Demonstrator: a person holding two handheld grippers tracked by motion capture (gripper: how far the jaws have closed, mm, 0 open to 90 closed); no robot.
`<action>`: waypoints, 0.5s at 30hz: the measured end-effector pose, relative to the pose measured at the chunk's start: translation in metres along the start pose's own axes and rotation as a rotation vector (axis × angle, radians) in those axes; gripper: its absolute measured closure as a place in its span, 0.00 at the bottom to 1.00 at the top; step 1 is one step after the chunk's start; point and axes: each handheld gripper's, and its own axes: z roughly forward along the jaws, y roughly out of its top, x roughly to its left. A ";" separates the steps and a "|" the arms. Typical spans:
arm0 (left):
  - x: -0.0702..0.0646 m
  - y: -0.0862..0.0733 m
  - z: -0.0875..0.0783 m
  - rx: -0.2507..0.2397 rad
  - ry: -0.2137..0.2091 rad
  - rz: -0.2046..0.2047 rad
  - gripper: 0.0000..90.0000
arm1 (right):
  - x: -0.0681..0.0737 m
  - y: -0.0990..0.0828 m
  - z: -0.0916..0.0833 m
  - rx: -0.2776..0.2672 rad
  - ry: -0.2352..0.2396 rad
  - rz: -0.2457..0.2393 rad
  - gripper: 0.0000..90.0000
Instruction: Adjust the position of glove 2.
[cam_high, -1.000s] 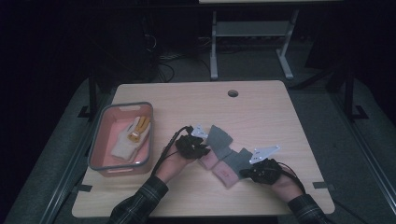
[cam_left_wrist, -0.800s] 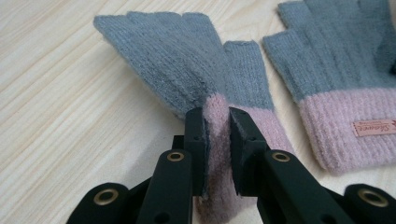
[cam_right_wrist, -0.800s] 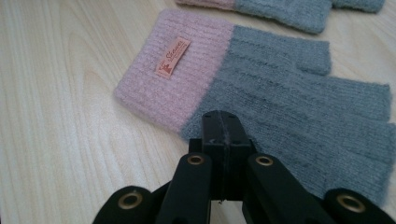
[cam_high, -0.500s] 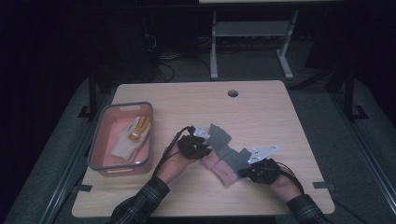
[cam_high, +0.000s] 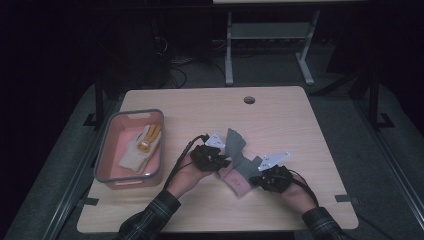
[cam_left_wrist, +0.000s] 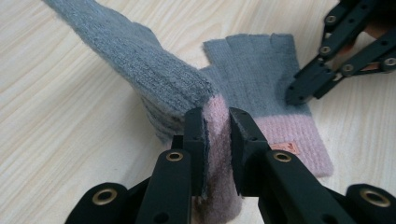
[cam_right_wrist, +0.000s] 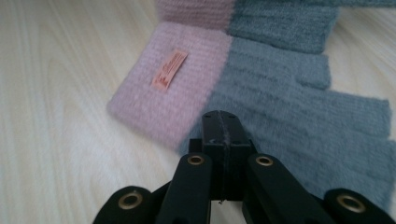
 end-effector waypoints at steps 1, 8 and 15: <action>0.000 0.000 0.000 0.000 0.000 0.000 0.86 | 0.000 0.000 0.000 0.000 0.000 0.000 1.00; -0.006 0.004 0.000 -0.013 -0.027 0.009 0.85 | 0.000 0.005 0.005 0.007 0.000 0.012 1.00; -0.018 0.005 0.006 -0.022 -0.079 0.024 0.80 | 0.000 0.006 0.007 0.000 -0.006 0.003 1.00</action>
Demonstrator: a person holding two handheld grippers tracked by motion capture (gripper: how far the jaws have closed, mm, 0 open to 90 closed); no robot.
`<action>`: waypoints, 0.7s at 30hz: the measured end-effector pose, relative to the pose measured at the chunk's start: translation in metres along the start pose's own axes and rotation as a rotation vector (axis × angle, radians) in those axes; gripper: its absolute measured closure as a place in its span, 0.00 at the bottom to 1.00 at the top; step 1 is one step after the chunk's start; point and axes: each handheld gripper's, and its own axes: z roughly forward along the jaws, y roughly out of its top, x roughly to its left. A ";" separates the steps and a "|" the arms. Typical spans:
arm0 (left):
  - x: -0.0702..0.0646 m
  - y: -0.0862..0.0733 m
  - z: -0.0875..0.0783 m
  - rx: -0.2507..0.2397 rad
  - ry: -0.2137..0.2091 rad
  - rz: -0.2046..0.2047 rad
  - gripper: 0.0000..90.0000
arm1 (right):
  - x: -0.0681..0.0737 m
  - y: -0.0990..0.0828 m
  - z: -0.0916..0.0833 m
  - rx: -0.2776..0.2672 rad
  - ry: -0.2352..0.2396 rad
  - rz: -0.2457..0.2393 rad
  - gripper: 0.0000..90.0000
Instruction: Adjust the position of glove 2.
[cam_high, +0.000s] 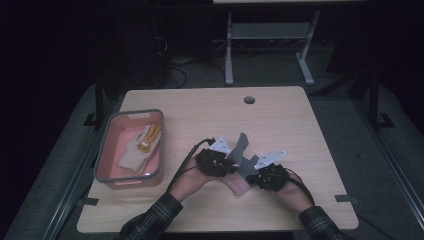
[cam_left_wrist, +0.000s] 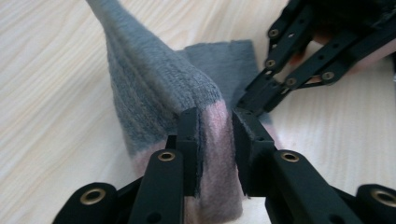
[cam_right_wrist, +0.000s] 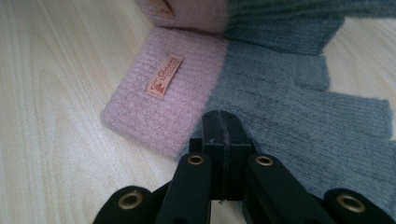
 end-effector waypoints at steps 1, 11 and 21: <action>0.000 0.000 0.000 0.000 0.000 0.000 0.79 | 0.000 0.000 0.000 0.000 0.000 0.000 1.00; -0.009 0.006 0.002 -0.024 -0.027 0.017 0.76 | -0.001 -0.004 -0.008 -0.011 0.010 0.014 1.00; 0.013 -0.002 -0.005 -0.014 0.044 -0.024 0.74 | -0.004 -0.019 -0.026 -0.020 -0.007 0.036 1.00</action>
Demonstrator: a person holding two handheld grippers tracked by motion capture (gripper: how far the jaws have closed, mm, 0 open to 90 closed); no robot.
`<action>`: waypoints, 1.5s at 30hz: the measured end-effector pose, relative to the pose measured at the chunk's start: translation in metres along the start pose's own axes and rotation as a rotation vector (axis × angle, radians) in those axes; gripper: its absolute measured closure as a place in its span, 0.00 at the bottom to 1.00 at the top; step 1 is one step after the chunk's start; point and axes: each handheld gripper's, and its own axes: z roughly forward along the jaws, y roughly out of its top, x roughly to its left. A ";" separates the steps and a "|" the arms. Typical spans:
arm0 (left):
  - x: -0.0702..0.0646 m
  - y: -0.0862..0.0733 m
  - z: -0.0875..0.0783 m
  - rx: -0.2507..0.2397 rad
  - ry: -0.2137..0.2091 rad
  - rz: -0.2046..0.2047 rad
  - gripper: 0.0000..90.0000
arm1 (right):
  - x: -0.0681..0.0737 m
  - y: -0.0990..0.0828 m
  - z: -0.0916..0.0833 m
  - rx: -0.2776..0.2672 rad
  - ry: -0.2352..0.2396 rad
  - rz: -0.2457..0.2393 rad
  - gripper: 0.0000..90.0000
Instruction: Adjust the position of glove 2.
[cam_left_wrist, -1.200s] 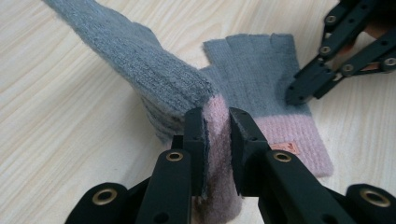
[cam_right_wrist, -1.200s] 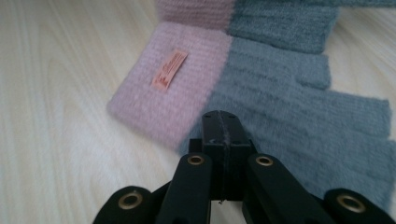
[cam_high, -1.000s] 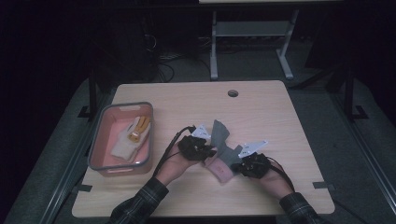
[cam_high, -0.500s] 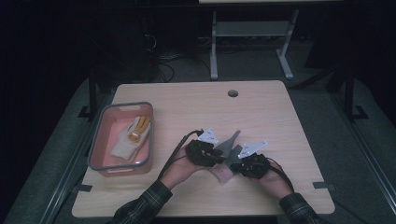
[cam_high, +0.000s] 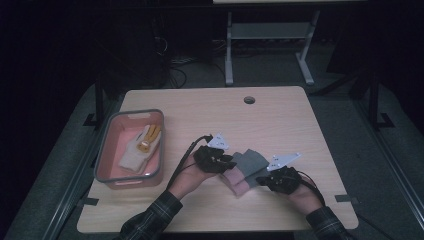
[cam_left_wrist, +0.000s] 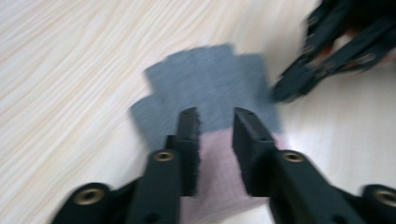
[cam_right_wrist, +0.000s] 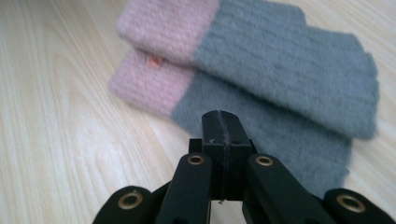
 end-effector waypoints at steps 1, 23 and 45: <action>0.002 -0.001 0.001 0.002 -0.008 -0.007 0.72 | -0.001 -0.001 0.000 0.003 -0.004 -0.008 1.00; -0.006 -0.002 0.038 0.075 -0.043 0.041 0.97 | -0.001 -0.005 0.007 0.049 -0.006 -0.019 1.00; -0.032 0.005 0.040 0.068 -0.083 0.097 0.97 | -0.001 -0.004 0.007 0.051 -0.009 -0.026 1.00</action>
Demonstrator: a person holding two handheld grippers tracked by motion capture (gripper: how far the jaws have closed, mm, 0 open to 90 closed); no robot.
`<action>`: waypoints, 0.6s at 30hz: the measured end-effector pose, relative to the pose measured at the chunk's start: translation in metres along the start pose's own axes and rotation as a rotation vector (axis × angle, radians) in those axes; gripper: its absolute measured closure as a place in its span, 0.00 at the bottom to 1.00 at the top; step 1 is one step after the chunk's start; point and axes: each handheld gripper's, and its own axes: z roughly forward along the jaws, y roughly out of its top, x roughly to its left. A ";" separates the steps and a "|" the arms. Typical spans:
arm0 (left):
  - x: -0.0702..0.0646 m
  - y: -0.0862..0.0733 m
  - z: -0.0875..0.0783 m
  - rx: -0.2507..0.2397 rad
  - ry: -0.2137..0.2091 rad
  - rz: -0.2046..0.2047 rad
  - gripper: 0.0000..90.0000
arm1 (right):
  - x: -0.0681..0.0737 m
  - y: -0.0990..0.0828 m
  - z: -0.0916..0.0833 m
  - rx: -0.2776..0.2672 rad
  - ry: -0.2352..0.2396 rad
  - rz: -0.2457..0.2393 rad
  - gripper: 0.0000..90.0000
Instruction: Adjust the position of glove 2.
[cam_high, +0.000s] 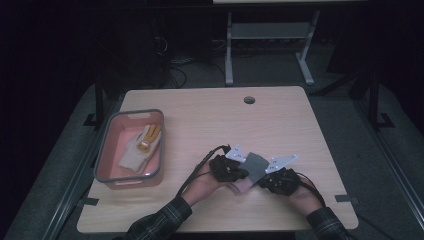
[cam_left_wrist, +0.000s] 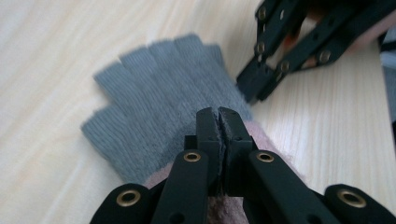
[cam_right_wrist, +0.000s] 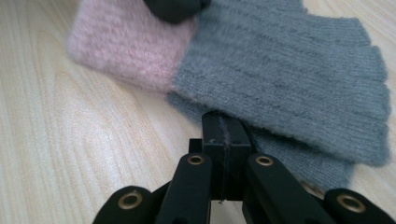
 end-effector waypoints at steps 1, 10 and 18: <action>0.001 -0.001 0.002 -0.003 -0.002 -0.005 0.97 | 0.000 0.000 0.000 0.000 0.000 0.003 1.00; 0.010 0.000 -0.013 -0.031 0.056 -0.057 0.52 | -0.001 -0.003 -0.011 -0.027 -0.020 0.015 0.94; 0.019 -0.011 -0.002 0.004 0.067 -0.146 0.19 | -0.006 -0.021 -0.026 -0.041 -0.123 0.082 0.48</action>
